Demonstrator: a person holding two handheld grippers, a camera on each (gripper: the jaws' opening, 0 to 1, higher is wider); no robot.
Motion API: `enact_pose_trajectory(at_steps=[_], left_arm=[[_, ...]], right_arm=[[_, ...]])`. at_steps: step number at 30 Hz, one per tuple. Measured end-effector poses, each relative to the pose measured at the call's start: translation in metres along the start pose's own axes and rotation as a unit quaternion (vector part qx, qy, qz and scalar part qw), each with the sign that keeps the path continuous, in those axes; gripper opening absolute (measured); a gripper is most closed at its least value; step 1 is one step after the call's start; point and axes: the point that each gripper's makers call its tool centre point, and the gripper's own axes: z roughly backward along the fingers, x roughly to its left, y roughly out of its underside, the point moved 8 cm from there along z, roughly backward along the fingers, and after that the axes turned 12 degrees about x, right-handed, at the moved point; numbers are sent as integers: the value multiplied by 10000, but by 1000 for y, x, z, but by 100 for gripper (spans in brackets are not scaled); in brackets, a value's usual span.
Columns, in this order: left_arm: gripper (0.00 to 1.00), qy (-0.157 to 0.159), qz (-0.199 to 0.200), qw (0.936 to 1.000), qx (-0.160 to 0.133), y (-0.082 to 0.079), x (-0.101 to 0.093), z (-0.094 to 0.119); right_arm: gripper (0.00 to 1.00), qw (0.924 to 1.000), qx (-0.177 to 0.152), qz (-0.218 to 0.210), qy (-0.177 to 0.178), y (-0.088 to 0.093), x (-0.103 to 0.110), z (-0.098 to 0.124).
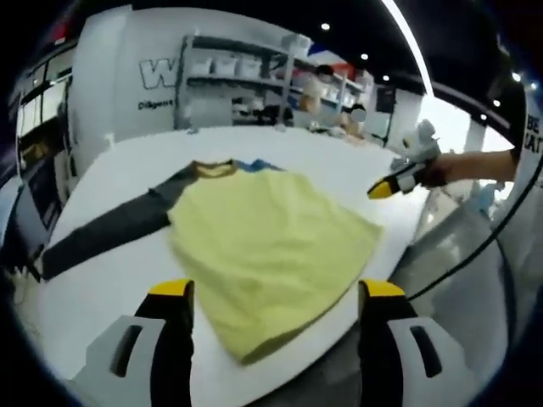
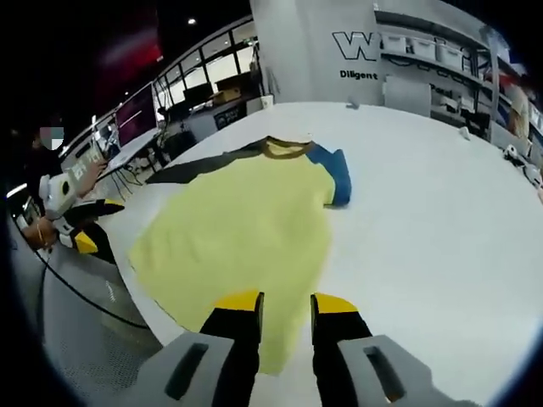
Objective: Fold the garment on the visible template until the final outline fits inside the template.
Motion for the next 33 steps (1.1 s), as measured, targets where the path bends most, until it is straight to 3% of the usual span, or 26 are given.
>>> enact_pose_trajectory(at_steps=[11,17,33], left_arm=[[73,-6,-98,9999,54,-2,-2,0],[73,27,-88,10000,26,-6,-7,2],[73,80,-190,9997,128,-10,-7,-1]], right_arm=[[17,9998,-105,170,36,-33,-16,-12],[17,9998,-103,167,61,-54,-35,-31],[17,9994,-12,339,48,-83,-48,-62]])
